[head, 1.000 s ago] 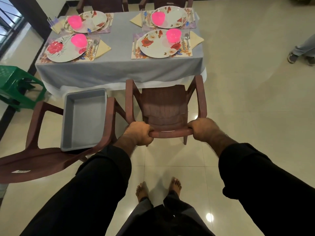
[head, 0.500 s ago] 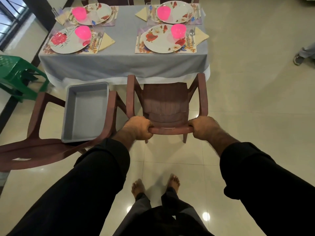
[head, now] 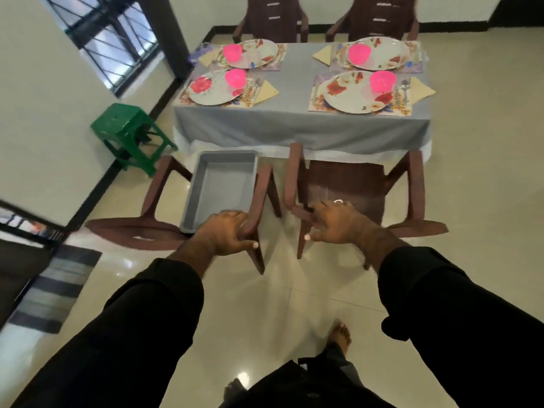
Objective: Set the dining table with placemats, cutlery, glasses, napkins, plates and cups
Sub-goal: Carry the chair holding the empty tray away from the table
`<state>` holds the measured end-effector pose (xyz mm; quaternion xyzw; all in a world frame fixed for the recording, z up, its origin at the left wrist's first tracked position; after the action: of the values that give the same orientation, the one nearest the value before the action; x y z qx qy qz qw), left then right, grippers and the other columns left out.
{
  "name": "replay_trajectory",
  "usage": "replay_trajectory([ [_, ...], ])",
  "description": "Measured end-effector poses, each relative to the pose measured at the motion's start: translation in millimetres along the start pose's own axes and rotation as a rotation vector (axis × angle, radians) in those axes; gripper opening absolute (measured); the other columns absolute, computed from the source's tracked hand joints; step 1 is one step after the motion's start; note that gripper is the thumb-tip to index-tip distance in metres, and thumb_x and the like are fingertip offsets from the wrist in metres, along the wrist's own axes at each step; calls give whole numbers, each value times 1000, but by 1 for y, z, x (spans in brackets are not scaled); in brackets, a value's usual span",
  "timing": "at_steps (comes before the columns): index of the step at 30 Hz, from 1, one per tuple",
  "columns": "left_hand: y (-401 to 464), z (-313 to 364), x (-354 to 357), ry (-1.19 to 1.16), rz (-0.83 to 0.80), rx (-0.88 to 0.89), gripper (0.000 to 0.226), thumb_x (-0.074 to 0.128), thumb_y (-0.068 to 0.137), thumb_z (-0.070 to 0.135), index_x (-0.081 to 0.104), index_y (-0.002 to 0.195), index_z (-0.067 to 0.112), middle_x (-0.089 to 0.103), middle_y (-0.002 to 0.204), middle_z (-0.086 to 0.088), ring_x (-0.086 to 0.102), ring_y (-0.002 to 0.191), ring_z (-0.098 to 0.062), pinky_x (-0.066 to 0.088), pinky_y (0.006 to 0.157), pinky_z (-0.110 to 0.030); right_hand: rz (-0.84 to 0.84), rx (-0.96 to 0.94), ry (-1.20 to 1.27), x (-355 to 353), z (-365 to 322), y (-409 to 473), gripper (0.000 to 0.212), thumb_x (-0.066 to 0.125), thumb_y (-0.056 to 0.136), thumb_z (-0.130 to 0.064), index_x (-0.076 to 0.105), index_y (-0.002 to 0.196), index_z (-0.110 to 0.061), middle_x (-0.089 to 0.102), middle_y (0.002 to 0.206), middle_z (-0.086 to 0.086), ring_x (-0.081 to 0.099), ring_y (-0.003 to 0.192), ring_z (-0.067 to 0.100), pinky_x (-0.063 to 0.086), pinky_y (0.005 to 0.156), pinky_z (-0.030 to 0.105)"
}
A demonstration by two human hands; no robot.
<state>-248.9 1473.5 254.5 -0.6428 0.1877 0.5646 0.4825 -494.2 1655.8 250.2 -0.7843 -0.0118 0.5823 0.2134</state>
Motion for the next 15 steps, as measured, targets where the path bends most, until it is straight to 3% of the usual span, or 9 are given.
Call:
replay_trajectory([
  [4, -70, -91, 23, 9, 90, -92, 123, 28, 70, 105, 43, 160, 22, 48, 162, -5, 46, 148, -28, 39, 121, -48, 77, -99, -57, 21, -101, 29, 108, 39, 73, -90, 40, 156, -20, 46, 155, 8, 42, 145, 31, 32, 120, 48],
  [7, -132, -156, 39, 12, 161, -149, 102, 44, 81, 91, 46, 156, 23, 49, 161, -6, 43, 149, -29, 36, 121, -50, 72, -125, -70, 44, -184, 47, 110, 35, 70, -92, 41, 154, -21, 49, 151, 8, 45, 142, 31, 35, 118, 49],
  [11, -200, -227, 48, 19, 167, -189, 95, 61, 88, 79, 36, 162, 26, 39, 168, -6, 33, 157, -29, 30, 126, -51, 46, -127, -18, 63, -284, 65, 110, 38, 72, -92, 34, 158, -23, 48, 156, 7, 46, 141, 32, 38, 118, 49],
  [15, -222, -279, 48, 38, 135, -224, 98, 62, 91, 75, 29, 166, 22, 31, 173, -6, 27, 160, -29, 27, 129, -50, 1, -129, -30, 59, -354, 81, 96, 60, 83, -76, 32, 159, -24, 45, 158, 6, 44, 143, 31, 39, 119, 50],
])
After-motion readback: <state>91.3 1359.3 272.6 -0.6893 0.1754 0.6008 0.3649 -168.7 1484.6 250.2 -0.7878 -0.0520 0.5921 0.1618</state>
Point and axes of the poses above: each hand's wrist, its own y-axis towards the middle knuckle, its own x-axis out of the palm, z = x × y, the point moved 3 cm from there along y, towards the middle knuckle
